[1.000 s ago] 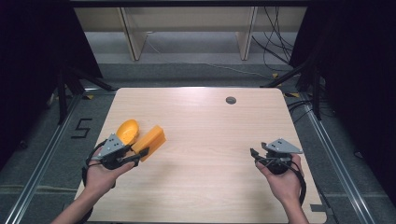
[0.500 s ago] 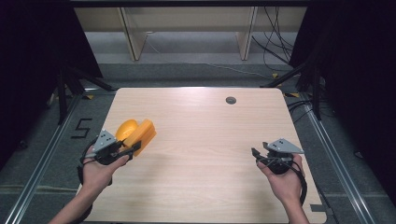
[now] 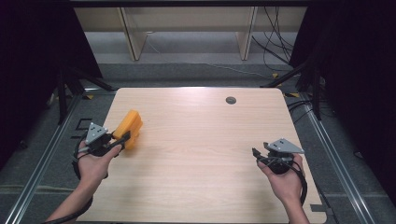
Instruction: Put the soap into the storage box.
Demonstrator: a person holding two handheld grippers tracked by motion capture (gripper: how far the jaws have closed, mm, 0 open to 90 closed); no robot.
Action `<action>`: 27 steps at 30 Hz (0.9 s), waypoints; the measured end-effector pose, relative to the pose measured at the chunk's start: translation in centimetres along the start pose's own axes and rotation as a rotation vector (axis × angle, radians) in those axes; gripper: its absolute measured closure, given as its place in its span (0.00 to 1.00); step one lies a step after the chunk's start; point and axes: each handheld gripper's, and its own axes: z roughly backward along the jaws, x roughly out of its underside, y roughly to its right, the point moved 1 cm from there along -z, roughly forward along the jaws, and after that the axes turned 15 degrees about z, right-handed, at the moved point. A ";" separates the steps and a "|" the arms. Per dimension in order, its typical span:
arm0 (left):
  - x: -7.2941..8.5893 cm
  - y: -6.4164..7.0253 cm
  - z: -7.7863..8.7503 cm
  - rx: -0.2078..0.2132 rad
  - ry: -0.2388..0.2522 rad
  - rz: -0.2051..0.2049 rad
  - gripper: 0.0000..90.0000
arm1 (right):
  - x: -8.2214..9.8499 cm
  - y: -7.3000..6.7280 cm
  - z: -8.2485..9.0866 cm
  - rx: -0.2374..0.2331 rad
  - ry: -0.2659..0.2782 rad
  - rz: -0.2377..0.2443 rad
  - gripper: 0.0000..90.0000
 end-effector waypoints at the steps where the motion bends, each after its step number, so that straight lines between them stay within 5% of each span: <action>1: 0.0 -0.2 -0.1 -0.006 -0.001 0.006 0.67 | 0.0 0.0 0.0 0.000 0.000 0.000 0.55; 11: 0.1 -2.2 -1.6 -0.112 0.006 0.039 0.67 | 0.0 0.3 -0.2 0.009 0.014 0.043 0.55; 27: 0.4 -3.3 -3.4 -0.180 -0.014 0.051 0.67 | 0.1 0.1 -0.2 0.000 -0.002 0.023 0.55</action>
